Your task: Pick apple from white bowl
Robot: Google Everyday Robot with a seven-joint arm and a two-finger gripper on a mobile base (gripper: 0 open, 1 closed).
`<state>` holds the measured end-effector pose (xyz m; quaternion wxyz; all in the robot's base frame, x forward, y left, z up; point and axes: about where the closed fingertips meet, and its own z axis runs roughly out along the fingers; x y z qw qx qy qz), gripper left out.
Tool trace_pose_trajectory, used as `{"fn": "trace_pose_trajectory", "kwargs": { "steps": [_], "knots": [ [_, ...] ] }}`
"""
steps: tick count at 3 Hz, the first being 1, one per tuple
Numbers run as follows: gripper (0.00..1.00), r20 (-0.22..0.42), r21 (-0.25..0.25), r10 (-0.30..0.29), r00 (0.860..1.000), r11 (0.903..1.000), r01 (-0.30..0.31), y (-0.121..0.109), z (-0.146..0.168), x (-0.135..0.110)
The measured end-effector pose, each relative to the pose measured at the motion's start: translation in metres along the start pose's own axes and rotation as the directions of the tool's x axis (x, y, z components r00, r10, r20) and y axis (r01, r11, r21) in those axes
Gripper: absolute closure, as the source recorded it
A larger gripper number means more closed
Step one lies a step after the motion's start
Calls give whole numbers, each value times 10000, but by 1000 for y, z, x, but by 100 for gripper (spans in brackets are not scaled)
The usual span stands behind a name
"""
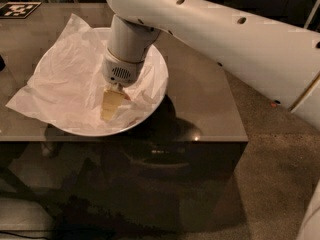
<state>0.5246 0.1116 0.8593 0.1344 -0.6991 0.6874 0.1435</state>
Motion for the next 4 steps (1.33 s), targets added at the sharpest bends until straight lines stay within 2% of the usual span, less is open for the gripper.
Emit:
{"fn": "trace_pose_trajectory", "kwargs": {
  "steps": [1,2,4],
  "knots": [
    [100,17,20,-17,10000,10000,17,0,0,0],
    [100,-19,619,-264,9996,9977,265,4,-15,-10],
    [100,-123,1291,-868,9961,9878,877,11,-41,-34]
  ]
}}
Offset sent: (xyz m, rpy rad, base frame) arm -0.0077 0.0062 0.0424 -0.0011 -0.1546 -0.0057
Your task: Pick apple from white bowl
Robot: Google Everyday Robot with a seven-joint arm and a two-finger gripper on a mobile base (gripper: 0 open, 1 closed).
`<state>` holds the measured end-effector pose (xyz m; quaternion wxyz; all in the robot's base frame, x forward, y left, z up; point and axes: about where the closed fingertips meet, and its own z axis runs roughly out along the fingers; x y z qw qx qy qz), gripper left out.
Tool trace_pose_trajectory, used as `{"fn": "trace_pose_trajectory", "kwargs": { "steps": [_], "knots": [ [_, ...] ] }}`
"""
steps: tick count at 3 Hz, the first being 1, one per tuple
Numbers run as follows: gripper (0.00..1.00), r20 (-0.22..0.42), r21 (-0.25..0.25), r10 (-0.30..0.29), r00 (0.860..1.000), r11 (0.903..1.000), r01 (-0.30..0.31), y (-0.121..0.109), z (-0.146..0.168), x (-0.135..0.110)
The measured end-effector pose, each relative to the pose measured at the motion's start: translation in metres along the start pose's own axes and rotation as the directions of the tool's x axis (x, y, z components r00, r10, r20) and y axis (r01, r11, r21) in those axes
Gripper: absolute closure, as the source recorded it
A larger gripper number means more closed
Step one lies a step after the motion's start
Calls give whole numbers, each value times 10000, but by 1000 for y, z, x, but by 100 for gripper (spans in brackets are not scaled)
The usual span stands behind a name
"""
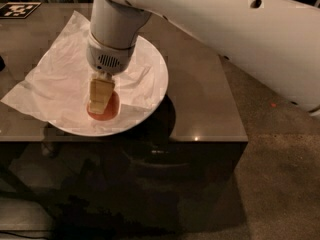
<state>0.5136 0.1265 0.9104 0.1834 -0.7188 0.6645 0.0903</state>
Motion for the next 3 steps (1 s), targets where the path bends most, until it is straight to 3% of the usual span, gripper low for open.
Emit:
{"fn": "trace_pose_trajectory", "kwargs": {
  "steps": [2,3],
  "knots": [
    [100,-197,698,-375,9991,9968,388,-5,-33,-15],
    [100,-198,701,-380,9991,9968,393,-5,-33,-15]
  ]
}}
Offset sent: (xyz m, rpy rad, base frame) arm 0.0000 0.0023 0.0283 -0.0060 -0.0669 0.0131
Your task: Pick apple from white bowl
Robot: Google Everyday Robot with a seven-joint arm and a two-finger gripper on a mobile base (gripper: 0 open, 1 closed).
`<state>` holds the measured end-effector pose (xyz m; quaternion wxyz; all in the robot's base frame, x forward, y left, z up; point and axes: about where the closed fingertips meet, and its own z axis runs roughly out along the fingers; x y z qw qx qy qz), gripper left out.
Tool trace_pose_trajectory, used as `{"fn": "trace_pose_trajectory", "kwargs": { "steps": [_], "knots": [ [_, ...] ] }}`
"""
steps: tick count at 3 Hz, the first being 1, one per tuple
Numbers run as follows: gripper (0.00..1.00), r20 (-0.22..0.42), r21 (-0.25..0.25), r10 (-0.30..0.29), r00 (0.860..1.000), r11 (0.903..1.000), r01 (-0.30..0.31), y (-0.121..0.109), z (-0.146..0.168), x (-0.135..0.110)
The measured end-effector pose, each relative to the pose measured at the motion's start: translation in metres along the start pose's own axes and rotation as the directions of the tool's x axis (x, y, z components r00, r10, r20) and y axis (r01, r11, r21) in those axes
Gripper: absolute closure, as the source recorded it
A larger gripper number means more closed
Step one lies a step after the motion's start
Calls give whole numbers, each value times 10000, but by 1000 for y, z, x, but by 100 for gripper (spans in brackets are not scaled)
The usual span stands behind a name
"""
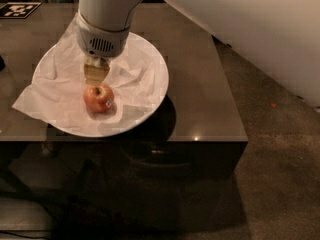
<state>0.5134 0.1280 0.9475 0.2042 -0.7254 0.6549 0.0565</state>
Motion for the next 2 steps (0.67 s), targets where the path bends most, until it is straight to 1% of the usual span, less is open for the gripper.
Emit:
{"fn": "trace_pose_trajectory", "kwargs": {
  "steps": [1,2],
  "knots": [
    [81,0,0,0,10000,10000,0,0,0,0],
    [59,0,0,0,10000,10000,0,0,0,0]
  ]
}}
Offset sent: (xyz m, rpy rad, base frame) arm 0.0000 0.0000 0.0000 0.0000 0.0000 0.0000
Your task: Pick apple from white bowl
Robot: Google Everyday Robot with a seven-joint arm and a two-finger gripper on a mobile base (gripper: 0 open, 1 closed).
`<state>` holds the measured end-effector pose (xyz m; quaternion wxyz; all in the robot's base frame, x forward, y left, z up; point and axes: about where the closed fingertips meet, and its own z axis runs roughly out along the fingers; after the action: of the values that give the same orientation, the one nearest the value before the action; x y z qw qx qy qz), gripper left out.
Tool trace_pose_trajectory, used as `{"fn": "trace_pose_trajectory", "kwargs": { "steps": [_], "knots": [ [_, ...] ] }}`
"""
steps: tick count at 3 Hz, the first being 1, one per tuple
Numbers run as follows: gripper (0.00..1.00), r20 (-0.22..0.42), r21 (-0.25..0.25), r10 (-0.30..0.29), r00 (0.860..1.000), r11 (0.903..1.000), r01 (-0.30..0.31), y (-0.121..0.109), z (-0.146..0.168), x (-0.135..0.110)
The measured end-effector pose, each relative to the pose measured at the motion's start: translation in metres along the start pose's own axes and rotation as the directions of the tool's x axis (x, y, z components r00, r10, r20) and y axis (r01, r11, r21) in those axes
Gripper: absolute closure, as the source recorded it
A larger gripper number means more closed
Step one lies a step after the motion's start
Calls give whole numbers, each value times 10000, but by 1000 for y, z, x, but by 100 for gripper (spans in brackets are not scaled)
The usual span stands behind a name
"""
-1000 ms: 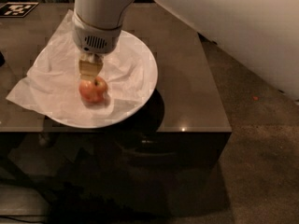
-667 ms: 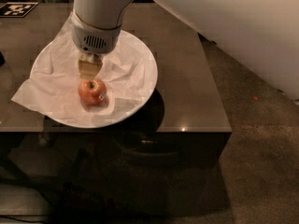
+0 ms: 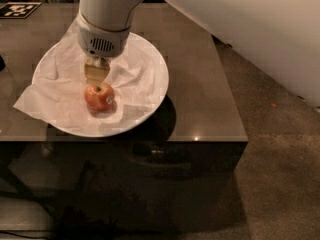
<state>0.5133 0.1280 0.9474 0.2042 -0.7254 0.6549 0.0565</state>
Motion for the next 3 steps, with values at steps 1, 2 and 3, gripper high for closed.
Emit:
{"fn": "trace_pose_trajectory", "kwargs": {
  "steps": [1,2,3],
  "knots": [
    [36,0,0,0,10000,10000,0,0,0,0],
    [11,0,0,-1,10000,10000,1,0,0,0],
    [0,0,0,-1,10000,10000,1,0,0,0]
  ]
}}
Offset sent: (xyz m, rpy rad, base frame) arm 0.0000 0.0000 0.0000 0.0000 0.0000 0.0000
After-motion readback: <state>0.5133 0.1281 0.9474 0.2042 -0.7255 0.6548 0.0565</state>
